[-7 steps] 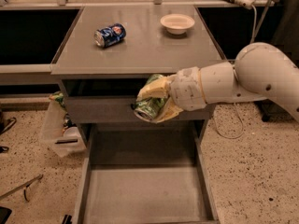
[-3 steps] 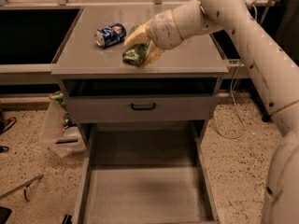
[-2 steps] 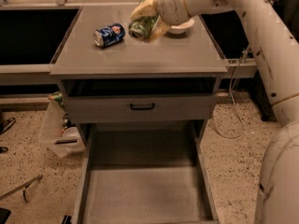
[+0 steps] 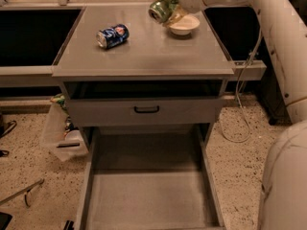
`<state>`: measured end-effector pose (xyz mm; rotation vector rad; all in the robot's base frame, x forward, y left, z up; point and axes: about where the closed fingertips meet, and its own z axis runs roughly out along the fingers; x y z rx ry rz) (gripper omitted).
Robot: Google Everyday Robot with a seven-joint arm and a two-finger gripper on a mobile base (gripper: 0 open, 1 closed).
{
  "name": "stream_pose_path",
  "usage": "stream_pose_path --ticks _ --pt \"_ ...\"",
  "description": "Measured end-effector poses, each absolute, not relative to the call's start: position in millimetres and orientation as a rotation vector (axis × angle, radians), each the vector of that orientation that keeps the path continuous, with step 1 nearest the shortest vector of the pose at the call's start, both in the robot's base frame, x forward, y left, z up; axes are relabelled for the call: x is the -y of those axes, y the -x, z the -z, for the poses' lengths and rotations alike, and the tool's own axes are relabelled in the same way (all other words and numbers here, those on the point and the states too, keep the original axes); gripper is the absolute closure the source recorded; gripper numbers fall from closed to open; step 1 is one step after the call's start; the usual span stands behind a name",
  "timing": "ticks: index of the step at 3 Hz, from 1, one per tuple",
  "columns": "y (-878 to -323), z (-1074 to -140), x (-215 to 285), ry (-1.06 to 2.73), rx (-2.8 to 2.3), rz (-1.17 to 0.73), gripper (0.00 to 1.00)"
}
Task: Pick green can from middle drawer and place on counter
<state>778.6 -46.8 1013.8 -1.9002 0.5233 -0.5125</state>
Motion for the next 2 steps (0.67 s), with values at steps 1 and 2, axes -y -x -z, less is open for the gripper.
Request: stream_pose_path --ticks 1,2 --pt "-791.5 -977.5 62.4 1.879 -0.671 0.386 1.00" --pt "-791.3 -934.3 63.5 1.882 -0.740 0.218 1.00"
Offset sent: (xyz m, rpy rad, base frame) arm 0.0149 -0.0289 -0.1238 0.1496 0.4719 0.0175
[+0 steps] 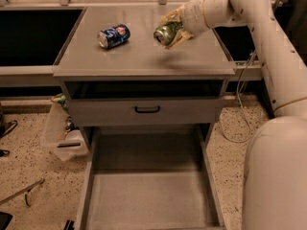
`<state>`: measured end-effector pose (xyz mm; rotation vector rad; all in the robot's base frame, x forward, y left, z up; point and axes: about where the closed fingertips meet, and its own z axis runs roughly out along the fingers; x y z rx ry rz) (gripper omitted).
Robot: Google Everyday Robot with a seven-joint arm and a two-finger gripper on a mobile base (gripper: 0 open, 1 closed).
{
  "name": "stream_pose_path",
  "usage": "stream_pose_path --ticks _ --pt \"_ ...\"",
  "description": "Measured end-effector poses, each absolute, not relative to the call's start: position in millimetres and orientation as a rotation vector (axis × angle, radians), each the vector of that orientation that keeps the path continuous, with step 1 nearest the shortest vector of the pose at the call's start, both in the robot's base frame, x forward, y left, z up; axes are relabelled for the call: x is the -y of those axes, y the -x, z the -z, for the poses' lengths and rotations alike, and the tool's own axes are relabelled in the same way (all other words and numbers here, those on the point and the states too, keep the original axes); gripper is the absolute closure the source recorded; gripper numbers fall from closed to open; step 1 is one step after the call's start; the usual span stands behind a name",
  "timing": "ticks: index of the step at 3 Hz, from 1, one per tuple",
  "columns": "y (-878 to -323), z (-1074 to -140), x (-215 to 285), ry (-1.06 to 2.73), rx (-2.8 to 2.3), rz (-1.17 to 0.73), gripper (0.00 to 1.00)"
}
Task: Pick green can from middle drawer and place on counter
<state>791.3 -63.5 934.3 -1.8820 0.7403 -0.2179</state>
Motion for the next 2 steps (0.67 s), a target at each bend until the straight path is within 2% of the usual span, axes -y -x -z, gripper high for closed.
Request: stream_pose_path --ticks 2 --pt "-772.0 -870.7 44.4 1.930 -0.812 -0.136 1.00"
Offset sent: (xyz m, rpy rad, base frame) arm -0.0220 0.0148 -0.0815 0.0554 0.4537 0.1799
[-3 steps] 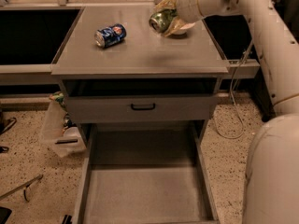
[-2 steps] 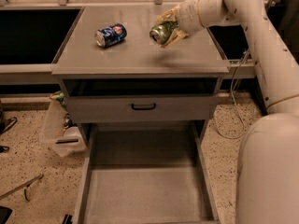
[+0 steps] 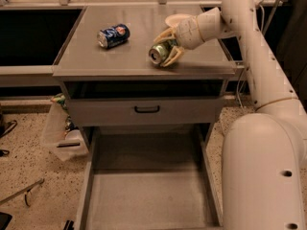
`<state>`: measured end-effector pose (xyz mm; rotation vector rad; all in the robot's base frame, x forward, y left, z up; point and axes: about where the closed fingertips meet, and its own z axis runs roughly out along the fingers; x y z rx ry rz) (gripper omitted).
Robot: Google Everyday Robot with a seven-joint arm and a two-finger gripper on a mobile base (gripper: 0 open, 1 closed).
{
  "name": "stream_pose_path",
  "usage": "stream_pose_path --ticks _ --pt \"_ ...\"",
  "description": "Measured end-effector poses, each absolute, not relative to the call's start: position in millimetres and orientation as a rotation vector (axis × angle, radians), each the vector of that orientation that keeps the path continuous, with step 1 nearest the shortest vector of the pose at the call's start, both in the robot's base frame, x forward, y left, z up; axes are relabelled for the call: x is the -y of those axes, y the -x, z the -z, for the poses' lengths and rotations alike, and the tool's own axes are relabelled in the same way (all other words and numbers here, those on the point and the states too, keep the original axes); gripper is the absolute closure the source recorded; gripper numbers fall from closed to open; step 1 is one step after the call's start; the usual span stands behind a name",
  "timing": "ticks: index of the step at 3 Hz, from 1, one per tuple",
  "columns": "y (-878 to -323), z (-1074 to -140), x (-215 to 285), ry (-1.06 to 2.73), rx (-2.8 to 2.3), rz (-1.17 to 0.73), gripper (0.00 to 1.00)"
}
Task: Pick green can from middle drawer and place on counter
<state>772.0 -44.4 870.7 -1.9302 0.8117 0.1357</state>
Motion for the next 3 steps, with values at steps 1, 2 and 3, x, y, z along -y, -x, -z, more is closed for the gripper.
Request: stream_pose_path --ticks 1,2,3 --pt "-768.8 -868.9 44.0 1.937 -0.813 -0.157 0.81" --pt "-768.8 -868.9 43.9 1.937 -0.813 -0.157 0.59" --pt "-768.8 -868.9 43.9 1.937 -0.813 -0.157 0.35"
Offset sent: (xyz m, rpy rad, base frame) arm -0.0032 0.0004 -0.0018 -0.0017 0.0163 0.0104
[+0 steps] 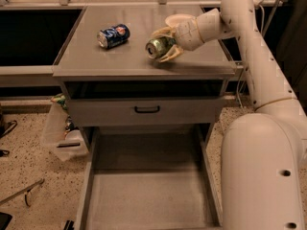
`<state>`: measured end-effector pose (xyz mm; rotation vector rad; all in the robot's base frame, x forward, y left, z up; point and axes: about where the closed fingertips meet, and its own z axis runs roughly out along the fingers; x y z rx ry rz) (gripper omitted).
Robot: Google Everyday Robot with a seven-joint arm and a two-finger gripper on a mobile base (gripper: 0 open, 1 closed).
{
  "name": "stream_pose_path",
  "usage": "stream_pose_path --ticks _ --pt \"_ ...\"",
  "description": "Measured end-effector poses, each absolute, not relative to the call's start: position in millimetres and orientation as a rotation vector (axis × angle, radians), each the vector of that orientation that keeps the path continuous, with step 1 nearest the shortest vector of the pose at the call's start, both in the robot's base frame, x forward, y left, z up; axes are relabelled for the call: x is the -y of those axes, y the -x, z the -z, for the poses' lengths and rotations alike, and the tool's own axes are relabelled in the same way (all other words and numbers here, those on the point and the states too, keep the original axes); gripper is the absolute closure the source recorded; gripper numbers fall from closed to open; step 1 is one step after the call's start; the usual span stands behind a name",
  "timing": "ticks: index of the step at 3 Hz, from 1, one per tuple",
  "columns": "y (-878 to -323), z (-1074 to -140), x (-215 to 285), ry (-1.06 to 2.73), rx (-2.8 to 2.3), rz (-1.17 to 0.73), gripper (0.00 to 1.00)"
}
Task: Pick green can from middle drawer and place on counter
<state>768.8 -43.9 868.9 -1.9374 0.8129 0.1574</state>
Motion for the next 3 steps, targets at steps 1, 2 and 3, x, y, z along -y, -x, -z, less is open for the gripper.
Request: stream_pose_path --ticks 1,2,3 --pt "-768.8 -868.9 43.9 1.937 -0.813 -0.157 0.12" --pt "-768.8 -868.8 43.8 1.937 -0.813 -0.158 0.00" --pt "-768.8 -868.8 43.8 1.937 -0.813 -0.158 0.00"
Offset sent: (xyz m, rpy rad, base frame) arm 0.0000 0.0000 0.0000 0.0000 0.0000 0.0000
